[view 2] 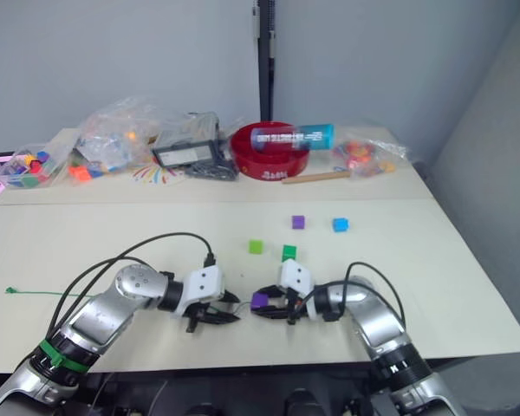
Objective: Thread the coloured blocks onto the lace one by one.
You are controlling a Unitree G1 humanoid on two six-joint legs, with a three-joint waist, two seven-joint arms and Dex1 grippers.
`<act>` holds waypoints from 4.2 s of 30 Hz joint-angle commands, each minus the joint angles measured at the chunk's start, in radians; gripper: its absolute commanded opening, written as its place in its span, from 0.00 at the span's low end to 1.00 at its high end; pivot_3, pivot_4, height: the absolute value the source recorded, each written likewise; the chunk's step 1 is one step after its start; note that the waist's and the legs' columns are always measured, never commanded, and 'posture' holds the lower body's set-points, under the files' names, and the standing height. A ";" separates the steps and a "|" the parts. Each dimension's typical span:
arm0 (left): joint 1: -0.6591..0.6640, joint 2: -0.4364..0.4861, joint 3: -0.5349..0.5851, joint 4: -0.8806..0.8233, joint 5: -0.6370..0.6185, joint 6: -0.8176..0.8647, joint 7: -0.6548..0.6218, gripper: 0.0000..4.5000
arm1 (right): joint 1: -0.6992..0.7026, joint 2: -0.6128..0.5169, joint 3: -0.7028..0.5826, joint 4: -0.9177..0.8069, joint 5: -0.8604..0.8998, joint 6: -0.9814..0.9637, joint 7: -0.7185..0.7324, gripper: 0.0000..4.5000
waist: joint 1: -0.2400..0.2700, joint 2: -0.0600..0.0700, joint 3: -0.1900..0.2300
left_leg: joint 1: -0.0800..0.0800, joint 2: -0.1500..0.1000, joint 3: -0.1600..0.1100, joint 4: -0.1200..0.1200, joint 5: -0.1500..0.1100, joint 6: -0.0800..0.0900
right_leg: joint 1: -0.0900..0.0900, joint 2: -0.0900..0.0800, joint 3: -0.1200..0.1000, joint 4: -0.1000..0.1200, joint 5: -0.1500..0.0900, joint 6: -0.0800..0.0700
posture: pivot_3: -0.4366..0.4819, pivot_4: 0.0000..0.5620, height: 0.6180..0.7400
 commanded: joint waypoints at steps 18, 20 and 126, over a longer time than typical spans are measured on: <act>-0.012 -0.036 0.022 -0.078 -0.029 0.125 0.055 0.57 | 0.005 0.001 0.007 0.047 -0.040 0.003 -0.038 0.26 | -0.002 0.000 0.000 | 0.000 0.001 0.000 0.000 0.000 0.000 | 0.000 0.001 0.000 0.000 0.000 0.000 | 0.48 0.27 0.92; -0.007 -0.031 0.016 -0.078 -0.025 0.121 0.051 0.44 | 0.005 0.000 0.006 0.045 -0.039 0.004 -0.039 0.26 | -0.002 0.000 0.000 | 0.000 0.001 0.000 0.000 0.000 0.000 | 0.000 0.001 0.000 0.000 0.000 0.000 | 0.48 0.27 0.92; 0.175 0.241 0.351 0.409 -0.100 -0.480 -0.241 0.27 | 0.070 -0.204 -0.084 -0.233 0.016 0.116 0.000 0.00 | 0.003 0.001 0.004 | -0.005 -0.001 0.000 -0.002 0.000 0.000 | -0.006 -0.002 -0.001 0.000 0.000 -0.002 | 0.48 0.27 0.92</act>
